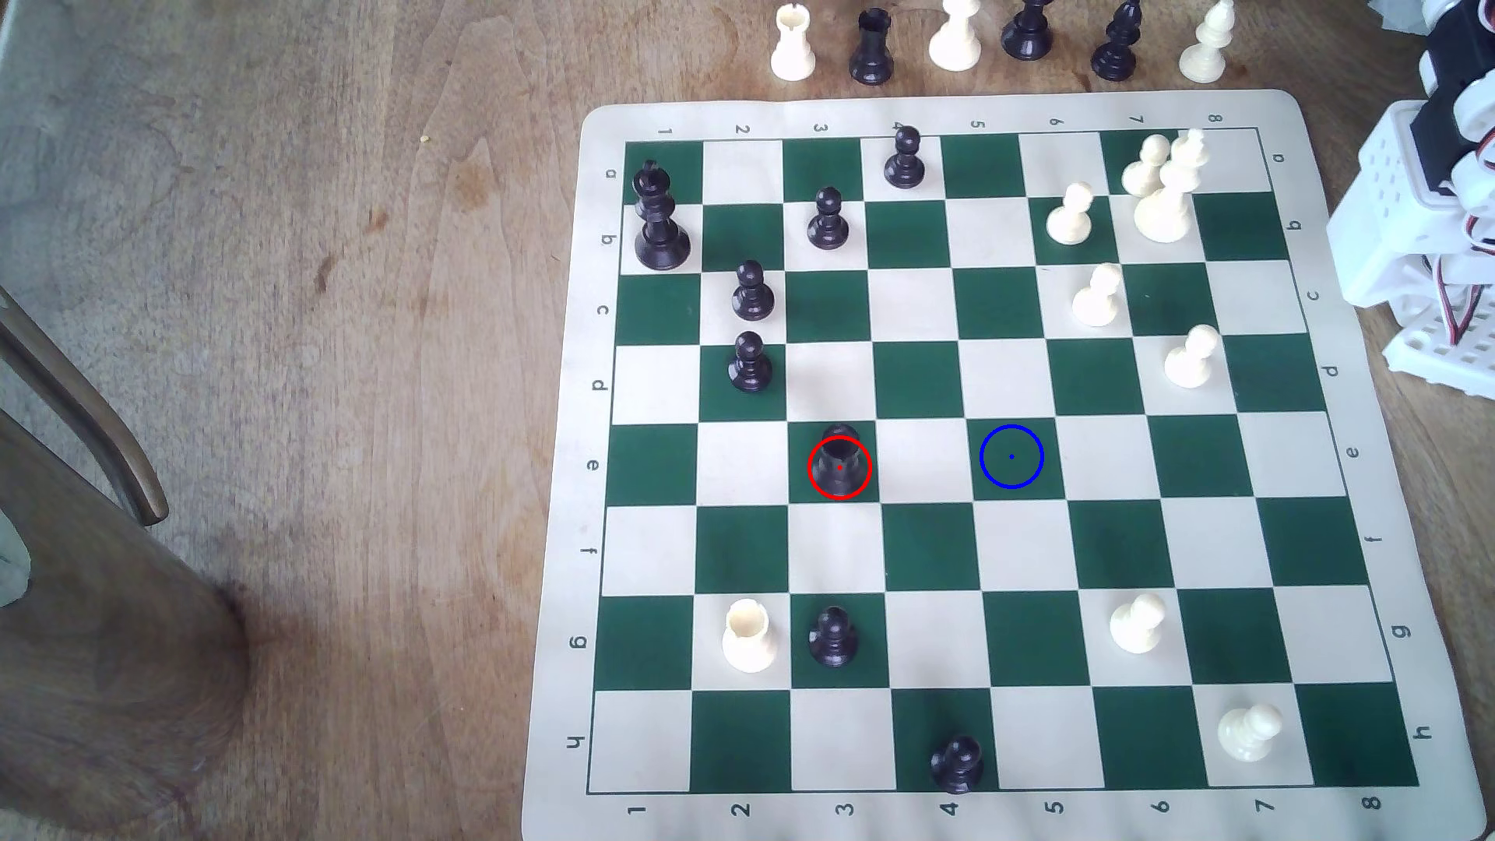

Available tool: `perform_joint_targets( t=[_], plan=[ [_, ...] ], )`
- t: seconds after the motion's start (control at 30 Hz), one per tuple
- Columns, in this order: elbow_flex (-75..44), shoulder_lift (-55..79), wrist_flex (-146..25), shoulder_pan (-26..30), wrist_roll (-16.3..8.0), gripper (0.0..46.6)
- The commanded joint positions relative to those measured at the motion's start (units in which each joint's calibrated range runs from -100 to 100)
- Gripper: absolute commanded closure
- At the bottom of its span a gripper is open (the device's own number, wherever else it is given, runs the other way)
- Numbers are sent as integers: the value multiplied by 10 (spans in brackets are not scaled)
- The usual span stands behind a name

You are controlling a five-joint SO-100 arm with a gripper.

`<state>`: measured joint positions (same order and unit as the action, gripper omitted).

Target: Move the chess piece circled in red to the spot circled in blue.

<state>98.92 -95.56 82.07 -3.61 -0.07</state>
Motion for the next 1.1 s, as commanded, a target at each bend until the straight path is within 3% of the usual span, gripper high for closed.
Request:
perform_joint_targets(
  t=[0.0,0.57,0.73,0.87,0.93,1.07],
  plan=[
    [-60,-2,-41,13,8,464],
    [-316,-2,-642,30,5,464],
    [-368,-2,-872,-27,4,464],
    [-388,-2,-918,-43,4,464],
    [-423,-2,-1052,-46,3,455],
    [-532,83,-1243,-17,-21,464]
  ],
)
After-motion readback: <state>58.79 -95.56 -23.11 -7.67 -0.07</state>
